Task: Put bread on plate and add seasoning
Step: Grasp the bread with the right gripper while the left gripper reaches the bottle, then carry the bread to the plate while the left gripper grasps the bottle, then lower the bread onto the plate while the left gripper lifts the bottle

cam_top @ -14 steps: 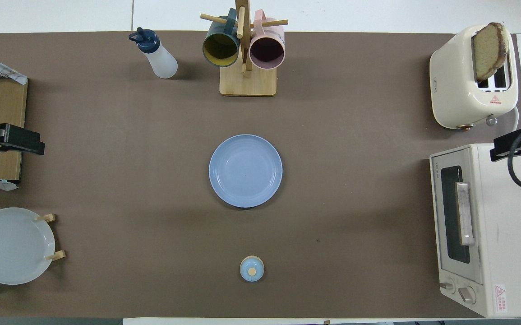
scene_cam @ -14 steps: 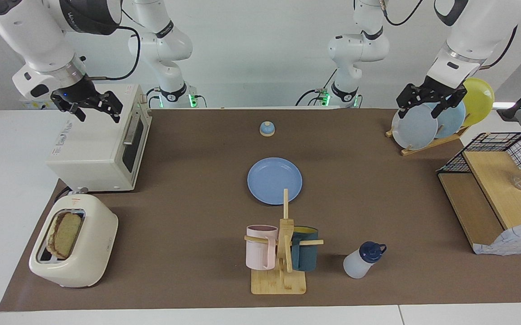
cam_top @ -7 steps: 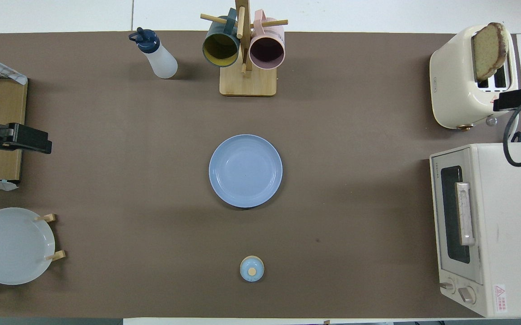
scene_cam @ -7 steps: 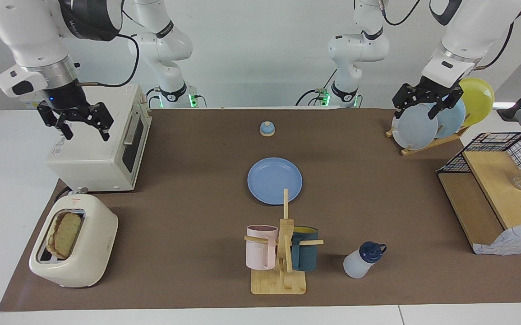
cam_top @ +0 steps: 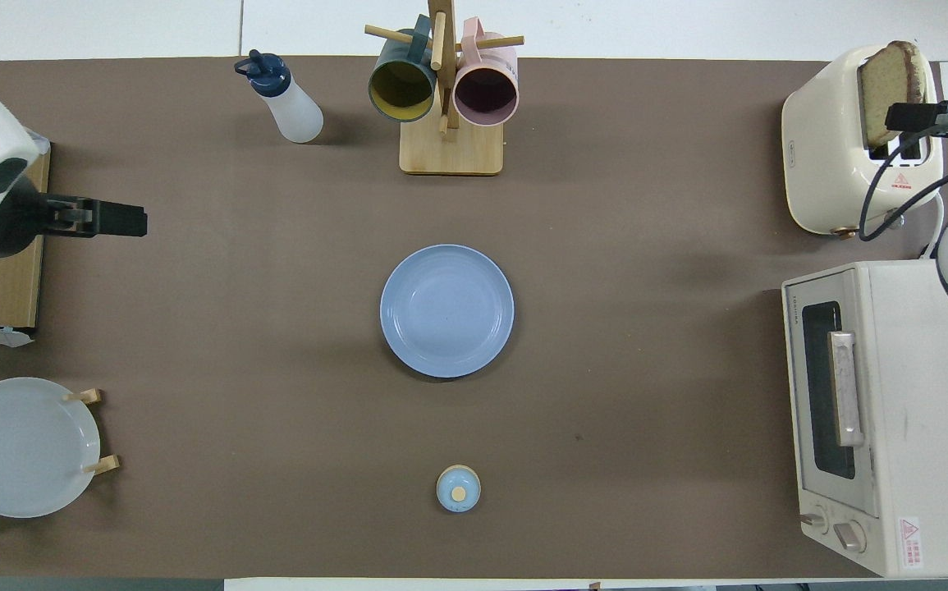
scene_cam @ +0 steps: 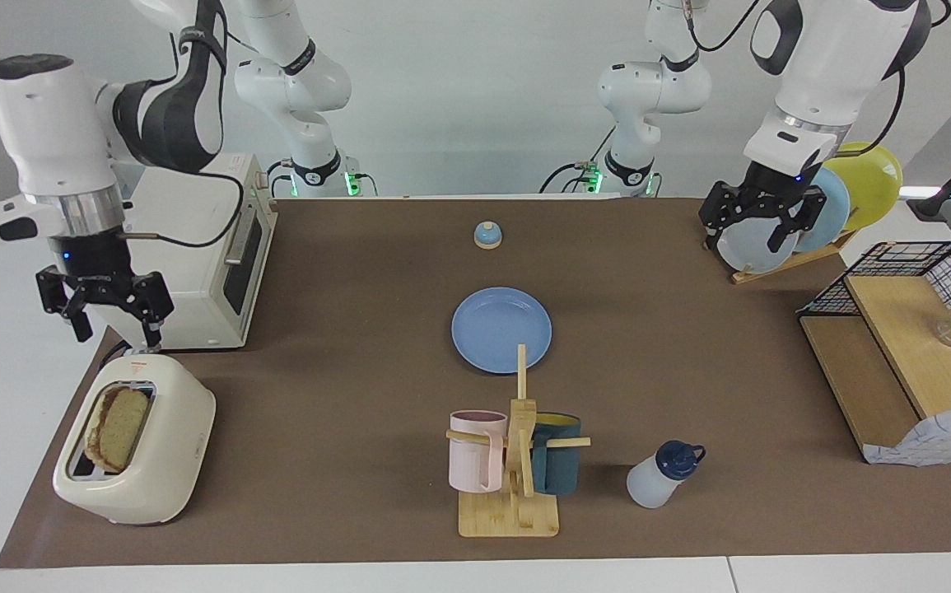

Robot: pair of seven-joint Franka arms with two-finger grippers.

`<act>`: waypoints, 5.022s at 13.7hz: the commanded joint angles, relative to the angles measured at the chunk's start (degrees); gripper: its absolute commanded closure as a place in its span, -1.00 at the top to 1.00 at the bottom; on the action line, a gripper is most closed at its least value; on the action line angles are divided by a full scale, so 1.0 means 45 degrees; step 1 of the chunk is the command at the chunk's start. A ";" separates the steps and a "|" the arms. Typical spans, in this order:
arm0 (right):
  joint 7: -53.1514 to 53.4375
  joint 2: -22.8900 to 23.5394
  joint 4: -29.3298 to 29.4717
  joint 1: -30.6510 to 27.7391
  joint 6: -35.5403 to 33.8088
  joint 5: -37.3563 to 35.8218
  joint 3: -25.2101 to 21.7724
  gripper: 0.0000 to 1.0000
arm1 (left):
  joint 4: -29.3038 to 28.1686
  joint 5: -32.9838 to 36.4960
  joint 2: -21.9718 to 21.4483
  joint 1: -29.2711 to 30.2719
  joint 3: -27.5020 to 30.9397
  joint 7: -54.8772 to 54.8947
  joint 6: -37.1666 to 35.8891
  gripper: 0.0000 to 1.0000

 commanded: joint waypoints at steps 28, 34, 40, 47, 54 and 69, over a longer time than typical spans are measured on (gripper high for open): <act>0.0209 -0.0678 0.4493 0.2259 -0.8674 0.0319 0.1221 -1.00 | 0.2025 0.5734 0.9055 -0.2065 0.1257 -0.9603 1.2366 1.00; 0.5661 -0.2435 -0.0133 0.5655 -0.4719 0.2522 0.1319 -1.00 | 0.2805 0.5832 0.9563 -0.1791 0.1257 -0.9466 1.2249 1.00; 0.8795 -0.1425 -0.2011 0.8275 -0.0755 0.2643 0.1338 -1.00 | 0.3371 0.5852 1.0205 -0.1869 0.1277 -0.9466 1.2230 1.00; 0.9205 -0.0660 -0.4160 0.9098 0.2885 0.2643 0.1319 -1.00 | 0.3744 0.5871 1.0540 -0.1674 0.1277 -0.9231 1.2347 1.00; 0.8972 -0.1089 -0.5840 0.8668 0.4058 0.2643 0.1319 -1.00 | 0.3744 0.5870 1.0364 -0.1421 0.1277 -0.9154 1.2405 -1.00; 0.8816 -0.1324 -0.5125 0.7655 0.2172 0.2488 0.1260 1.00 | 0.4055 0.5734 0.9114 0.1774 -0.2111 -0.5683 0.9910 -1.00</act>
